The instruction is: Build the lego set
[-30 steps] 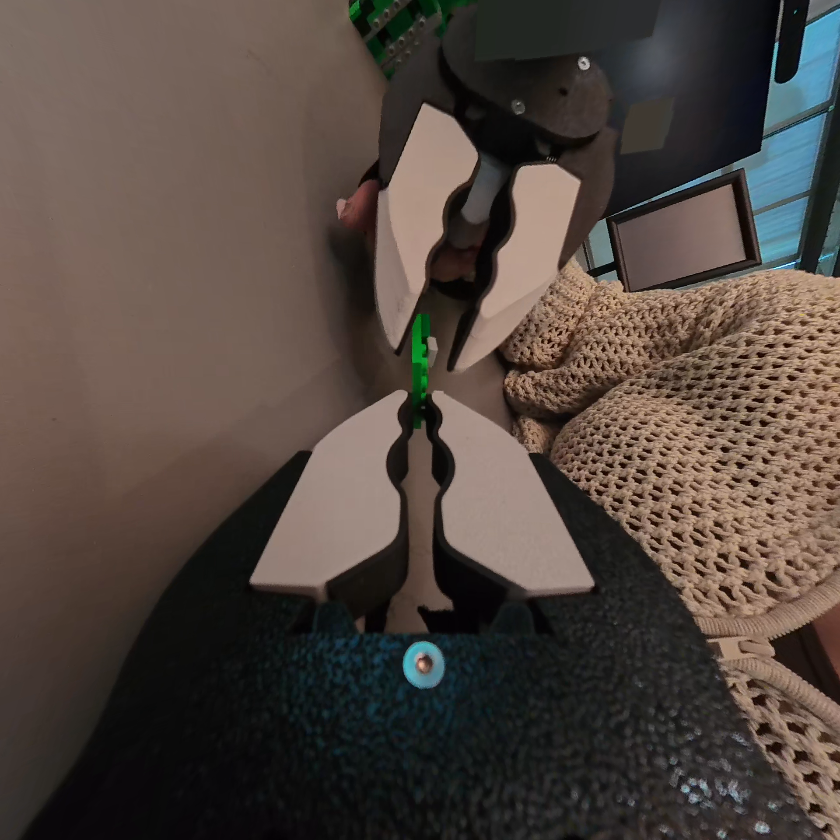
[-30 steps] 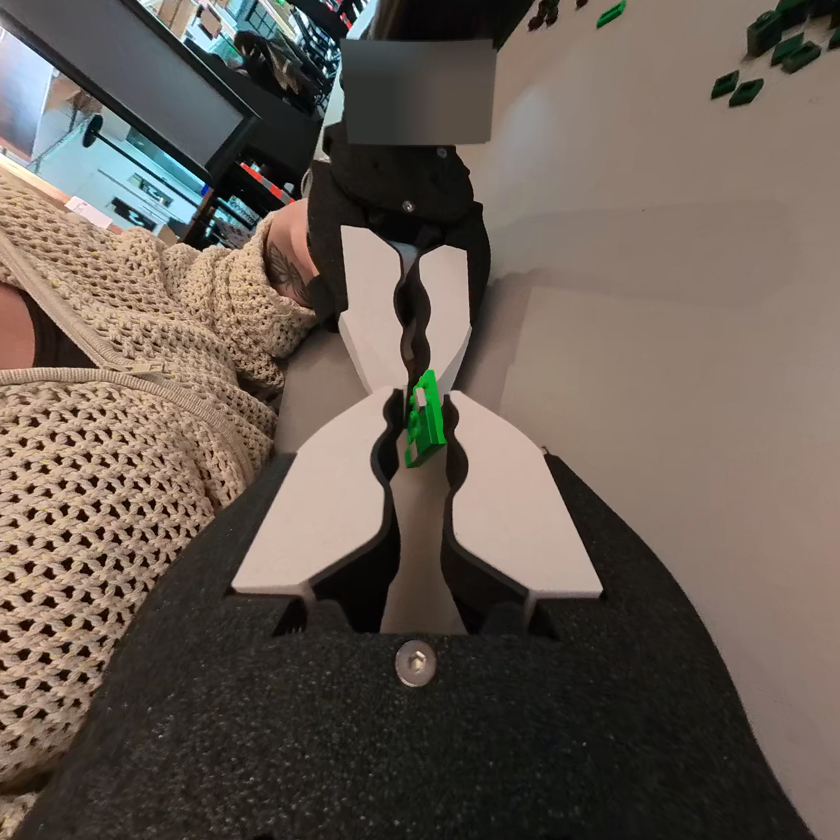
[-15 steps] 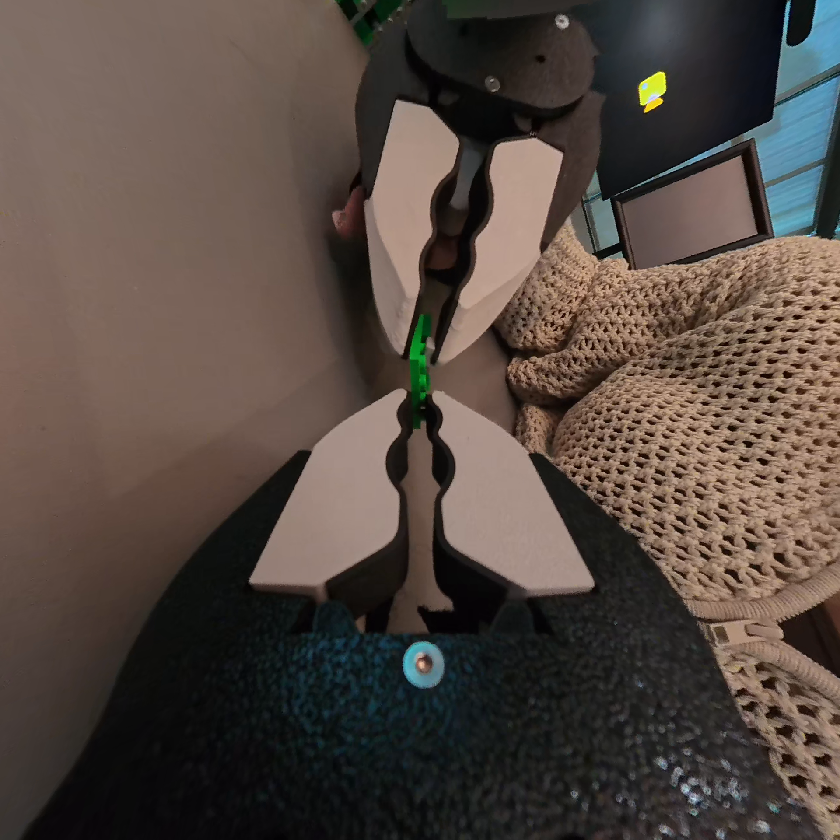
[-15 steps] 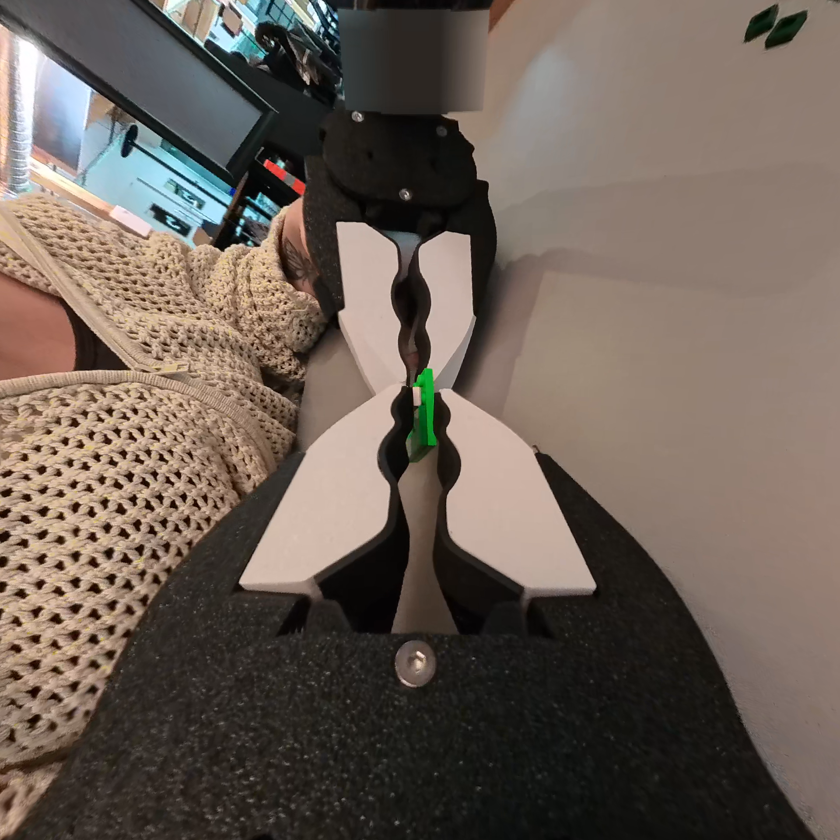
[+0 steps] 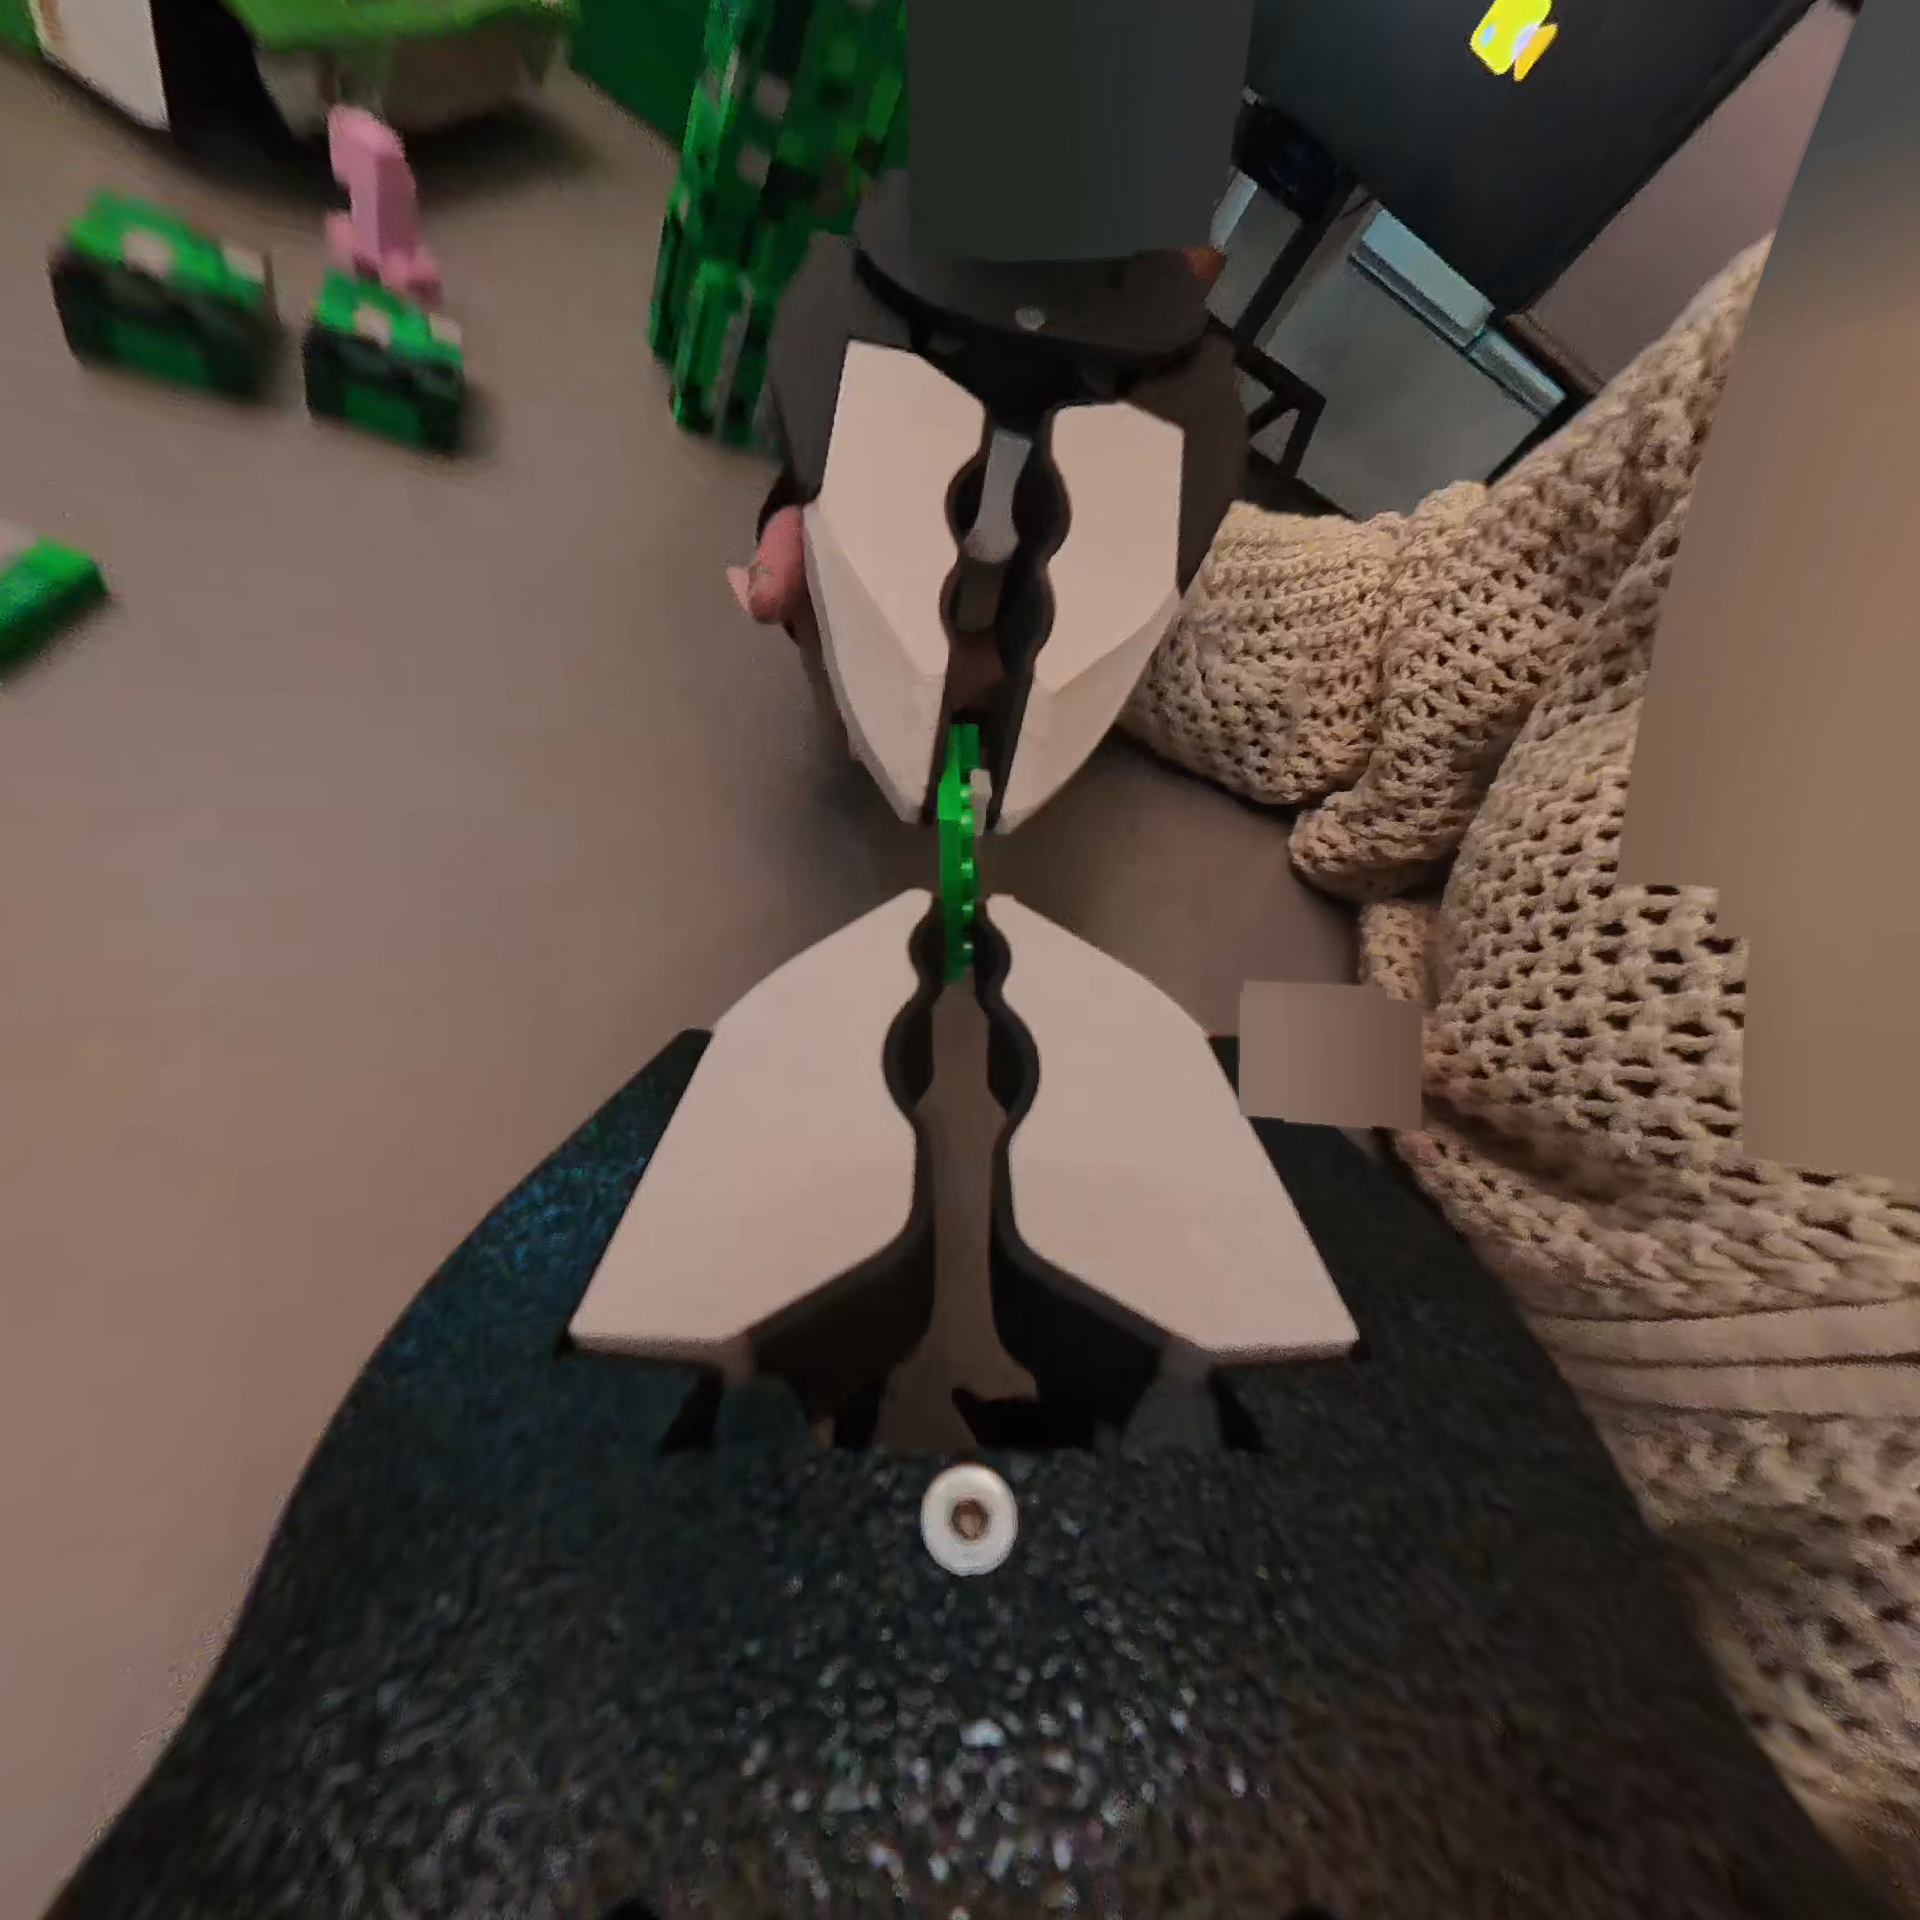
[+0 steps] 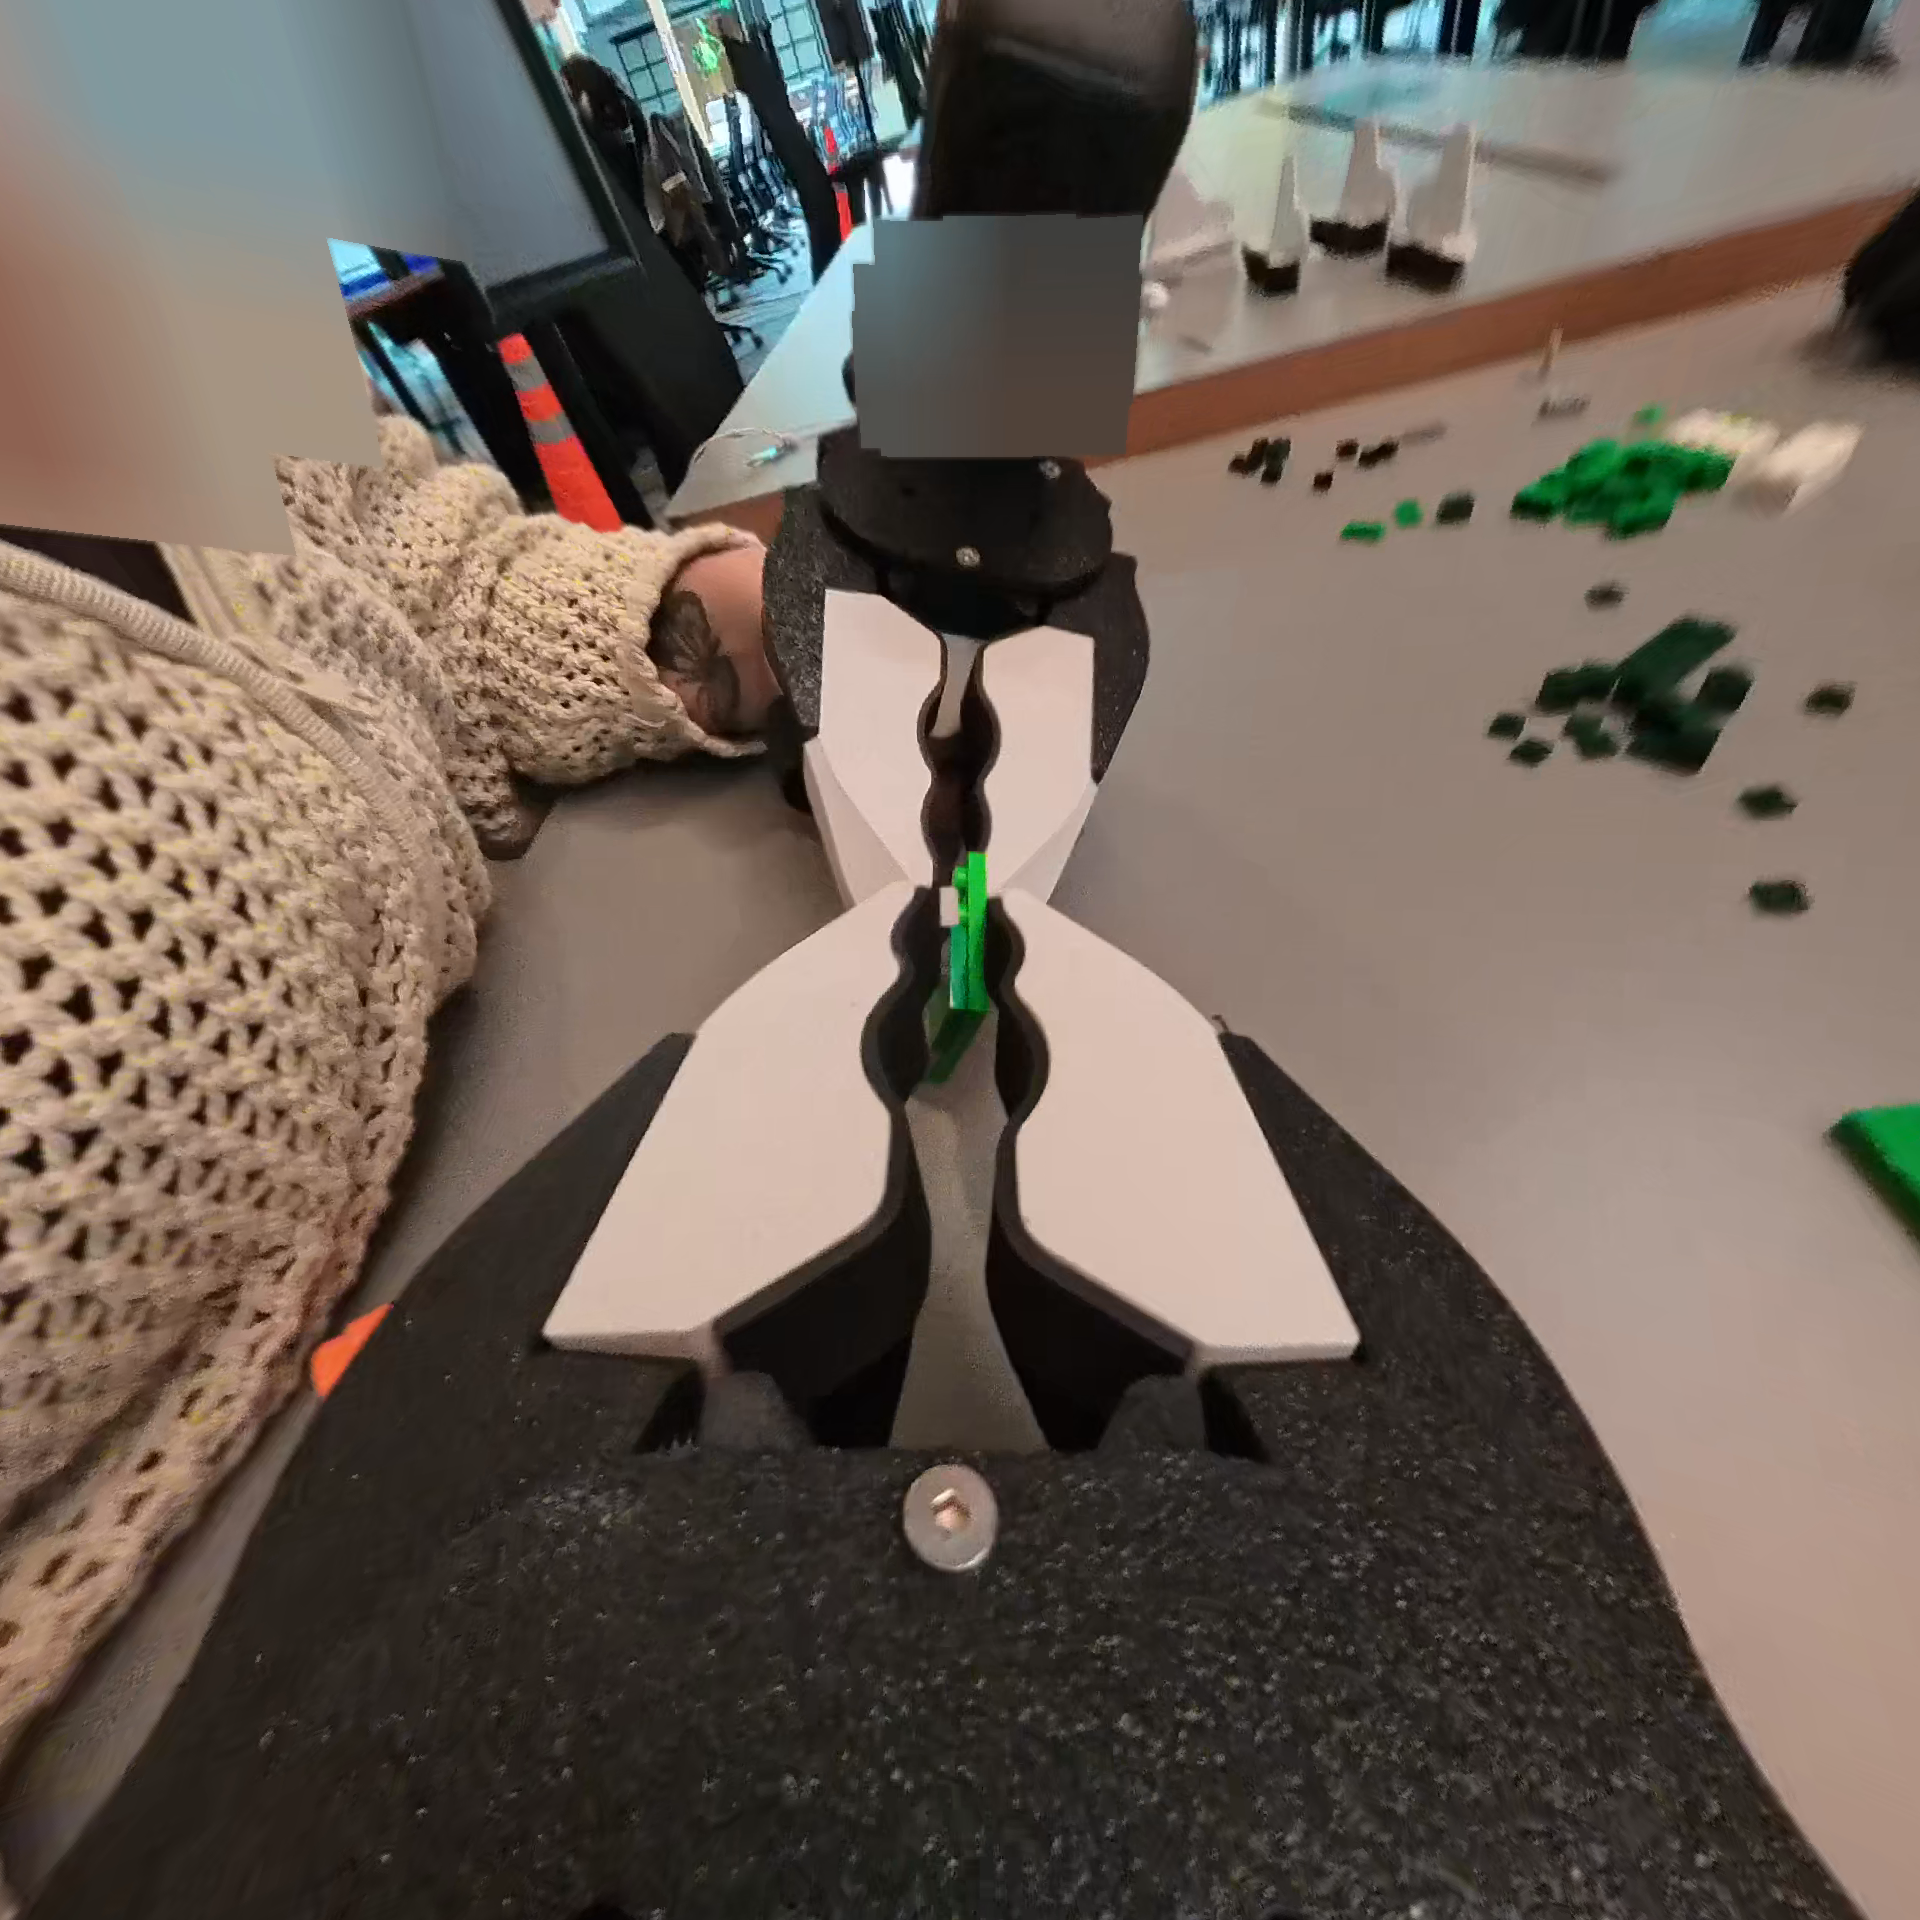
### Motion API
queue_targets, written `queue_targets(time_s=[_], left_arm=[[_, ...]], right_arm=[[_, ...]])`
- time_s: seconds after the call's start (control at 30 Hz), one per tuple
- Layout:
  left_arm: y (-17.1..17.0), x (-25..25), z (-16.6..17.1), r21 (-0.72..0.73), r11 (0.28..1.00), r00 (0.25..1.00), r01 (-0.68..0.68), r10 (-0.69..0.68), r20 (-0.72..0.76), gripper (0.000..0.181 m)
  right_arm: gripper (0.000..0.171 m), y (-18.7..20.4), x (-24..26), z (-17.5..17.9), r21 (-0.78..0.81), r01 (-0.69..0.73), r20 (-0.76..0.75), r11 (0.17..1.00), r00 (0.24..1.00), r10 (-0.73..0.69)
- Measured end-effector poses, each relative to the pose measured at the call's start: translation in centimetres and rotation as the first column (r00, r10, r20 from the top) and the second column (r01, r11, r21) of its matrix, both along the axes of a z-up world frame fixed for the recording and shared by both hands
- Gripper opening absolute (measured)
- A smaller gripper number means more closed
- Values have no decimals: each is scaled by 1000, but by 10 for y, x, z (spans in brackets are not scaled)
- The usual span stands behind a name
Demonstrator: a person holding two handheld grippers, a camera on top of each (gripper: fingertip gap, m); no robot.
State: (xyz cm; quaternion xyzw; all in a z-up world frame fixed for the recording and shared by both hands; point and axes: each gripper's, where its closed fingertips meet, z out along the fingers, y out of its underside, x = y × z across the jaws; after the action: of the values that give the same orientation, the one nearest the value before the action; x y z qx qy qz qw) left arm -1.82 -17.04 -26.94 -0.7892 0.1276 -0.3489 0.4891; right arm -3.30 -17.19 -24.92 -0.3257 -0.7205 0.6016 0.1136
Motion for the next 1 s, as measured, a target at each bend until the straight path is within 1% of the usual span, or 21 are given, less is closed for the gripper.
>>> queue_targets(time_s=[0.17,0.3,0.43,0.6,0.73,1.0], left_arm=[[1,1,14,197,980,990,-5,33,-137,4],[1,1,20,254,967,988,-6,45,-145,4],[1,1,24,281,959,988,-15,57,-141,4],[3,-2,21,271,962,980,-34,84,-178,4],[4,-3,16,272,962,953,-29,108,-283,4],[1,3,1,212,977,906,25,68,-418,4]], right_arm=[[8,-3,3,15,112,30,-209,993,978,-6],[8,-4,5,22,175,64,-282,982,959,-12],[8,-4,4,25,164,74,-280,984,960,-26],[8,-2,2,22,178,88,-227,980,973,-46],[8,-2,4,17,269,92,-191,959,981,-41],[7,-4,14,1,425,37,-92,904,996,3]])
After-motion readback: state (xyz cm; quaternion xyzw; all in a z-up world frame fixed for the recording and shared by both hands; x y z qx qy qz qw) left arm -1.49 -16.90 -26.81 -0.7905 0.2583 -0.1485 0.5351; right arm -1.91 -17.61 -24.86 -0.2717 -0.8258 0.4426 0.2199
